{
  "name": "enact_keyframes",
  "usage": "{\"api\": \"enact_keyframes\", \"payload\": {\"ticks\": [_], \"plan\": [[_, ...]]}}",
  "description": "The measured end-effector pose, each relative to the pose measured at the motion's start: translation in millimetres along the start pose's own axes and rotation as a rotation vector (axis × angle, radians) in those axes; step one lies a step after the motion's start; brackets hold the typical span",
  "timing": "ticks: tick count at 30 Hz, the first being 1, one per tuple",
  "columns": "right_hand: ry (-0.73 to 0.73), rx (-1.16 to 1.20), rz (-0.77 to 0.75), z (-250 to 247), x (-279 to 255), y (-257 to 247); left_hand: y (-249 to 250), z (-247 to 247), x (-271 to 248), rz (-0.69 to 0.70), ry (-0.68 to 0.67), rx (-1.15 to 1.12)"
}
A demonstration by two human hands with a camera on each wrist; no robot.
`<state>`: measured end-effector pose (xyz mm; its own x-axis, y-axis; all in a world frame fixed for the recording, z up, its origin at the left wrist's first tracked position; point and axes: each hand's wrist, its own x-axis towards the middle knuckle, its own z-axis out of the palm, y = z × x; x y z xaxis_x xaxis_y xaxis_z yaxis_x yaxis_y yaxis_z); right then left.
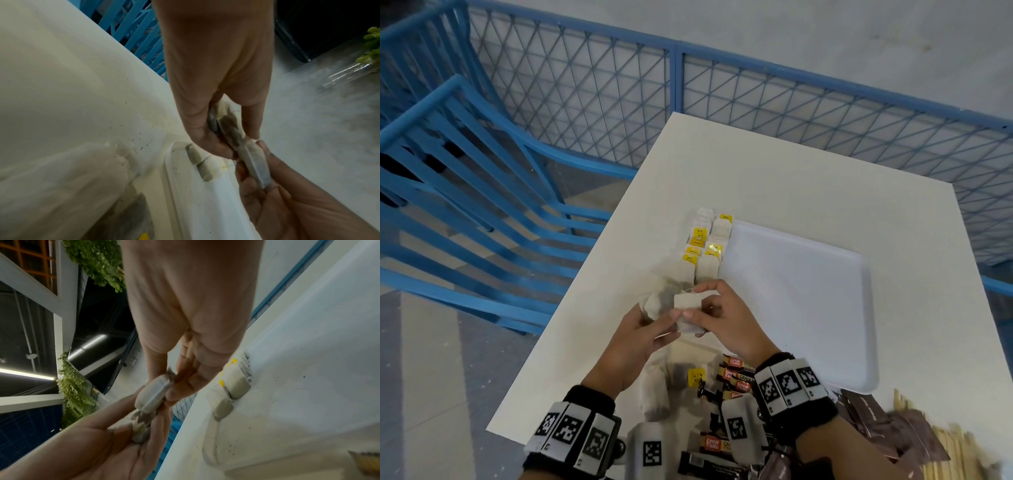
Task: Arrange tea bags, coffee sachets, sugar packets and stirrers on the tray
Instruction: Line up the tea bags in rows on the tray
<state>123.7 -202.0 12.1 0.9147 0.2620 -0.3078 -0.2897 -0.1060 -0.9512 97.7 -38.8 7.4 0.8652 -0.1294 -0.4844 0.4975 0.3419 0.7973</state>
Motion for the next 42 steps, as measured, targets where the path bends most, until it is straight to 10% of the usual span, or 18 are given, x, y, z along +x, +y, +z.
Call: {"api": "enact_keyframes", "payload": {"ticks": [13, 24, 42], "plan": [[-0.063, 0.016, 0.106, -0.8, 4.1, 12.7, -2.0, -7.7, 2.2, 0.066, 0.092, -0.048], [0.438, -0.160, 0.171, -23.7, 44.8, 39.3, 1.0, -20.9, 4.2, 0.068, 0.195, -0.088], [0.496, -0.216, 0.133, -13.7, 56.5, 44.0, 1.7, -18.9, 1.8, 0.034, 0.210, -0.061]]}}
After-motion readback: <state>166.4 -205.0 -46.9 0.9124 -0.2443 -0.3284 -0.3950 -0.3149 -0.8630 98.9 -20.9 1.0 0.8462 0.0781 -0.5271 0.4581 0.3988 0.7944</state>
